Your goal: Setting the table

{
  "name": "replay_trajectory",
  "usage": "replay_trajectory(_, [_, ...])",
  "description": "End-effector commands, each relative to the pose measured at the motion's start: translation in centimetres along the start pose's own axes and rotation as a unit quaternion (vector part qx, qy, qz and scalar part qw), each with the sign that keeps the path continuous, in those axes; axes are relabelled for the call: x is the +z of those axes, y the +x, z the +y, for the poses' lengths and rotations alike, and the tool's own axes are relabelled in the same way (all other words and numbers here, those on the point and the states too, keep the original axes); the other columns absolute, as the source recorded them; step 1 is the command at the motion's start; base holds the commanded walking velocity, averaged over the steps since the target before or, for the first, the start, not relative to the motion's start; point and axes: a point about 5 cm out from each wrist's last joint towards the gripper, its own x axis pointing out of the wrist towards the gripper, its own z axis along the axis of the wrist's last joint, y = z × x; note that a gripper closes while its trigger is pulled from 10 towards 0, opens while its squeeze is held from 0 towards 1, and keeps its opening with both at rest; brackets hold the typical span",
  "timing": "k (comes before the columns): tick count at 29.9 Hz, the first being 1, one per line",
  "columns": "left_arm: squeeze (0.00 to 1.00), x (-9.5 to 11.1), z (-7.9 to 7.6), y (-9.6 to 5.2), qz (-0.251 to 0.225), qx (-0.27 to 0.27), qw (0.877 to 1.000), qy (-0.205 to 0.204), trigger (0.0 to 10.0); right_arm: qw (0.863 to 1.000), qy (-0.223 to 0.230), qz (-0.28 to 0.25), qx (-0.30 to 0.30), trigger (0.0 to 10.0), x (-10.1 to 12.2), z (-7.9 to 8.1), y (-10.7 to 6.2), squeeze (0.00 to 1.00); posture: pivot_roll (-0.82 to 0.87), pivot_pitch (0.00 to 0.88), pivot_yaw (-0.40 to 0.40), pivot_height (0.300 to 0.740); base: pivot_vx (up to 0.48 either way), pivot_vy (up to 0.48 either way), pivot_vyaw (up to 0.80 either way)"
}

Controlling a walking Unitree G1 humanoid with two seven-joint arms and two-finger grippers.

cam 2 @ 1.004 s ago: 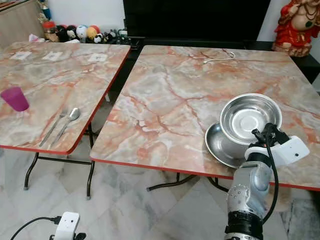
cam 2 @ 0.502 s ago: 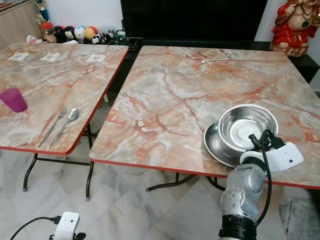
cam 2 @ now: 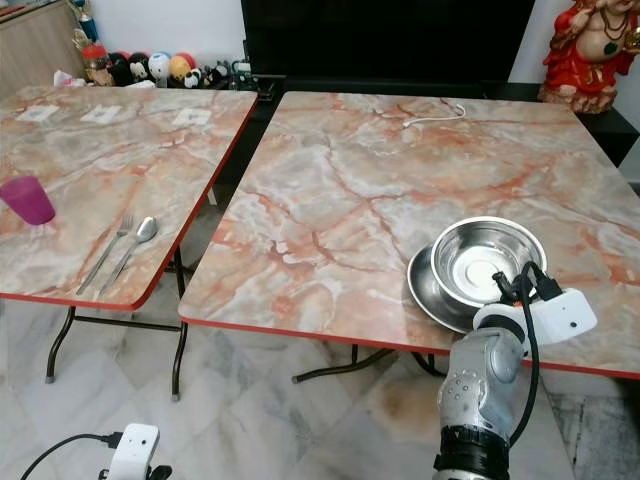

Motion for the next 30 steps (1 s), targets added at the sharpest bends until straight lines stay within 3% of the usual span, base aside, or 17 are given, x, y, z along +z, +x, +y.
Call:
replay_trajectory(1, [0.00, -0.4, 0.5, -0.1, 0.008, 0.003, 1.000, 0.000, 10.0, 1.000, 0.003, 0.000, -0.004, 10.0, 0.2, 0.3, 0.2, 0.00, 0.09, 0.000, -0.001, 0.740, 0.000, 0.000, 0.00])
replay_trajectory(16, [0.00, -0.3, 0.4, -0.1, 0.004, 0.001, 1.000, 0.001, 10.0, 0.999, 0.003, 0.017, -0.040, 10.0, -0.3, -0.7, 0.3, 0.00, 0.09, 0.000, -0.002, 0.740, 0.000, 0.000, 0.00])
replay_trajectory(28, [0.00, -0.4, 0.4, -0.2, 0.005, 0.000, 1.000, 0.001, 10.0, 0.998, 0.014, 0.038, -0.037, 10.0, -0.9, -0.4, 0.6, 0.03, 0.09, 0.000, 0.000, 0.740, 0.000, 0.000, 0.00])
replay_trajectory(29, [0.00, -0.4, 0.4, -0.2, 0.006, 0.000, 1.000, 0.002, 10.0, 0.998, 0.018, 0.038, -0.037, 10.0, -0.9, -0.3, 0.6, 0.94, 0.09, 0.000, 0.002, 0.740, 0.000, 0.000, 0.00])
replay_trajectory(30, [0.00, -0.4, 0.4, -0.2, 0.006, 0.000, 1.000, 0.002, 10.0, 0.998, 0.018, 0.038, -0.037, 10.0, -0.9, -0.3, 0.6, 0.94, 0.09, 0.000, 0.002, 0.740, 0.000, 0.000, 0.00])
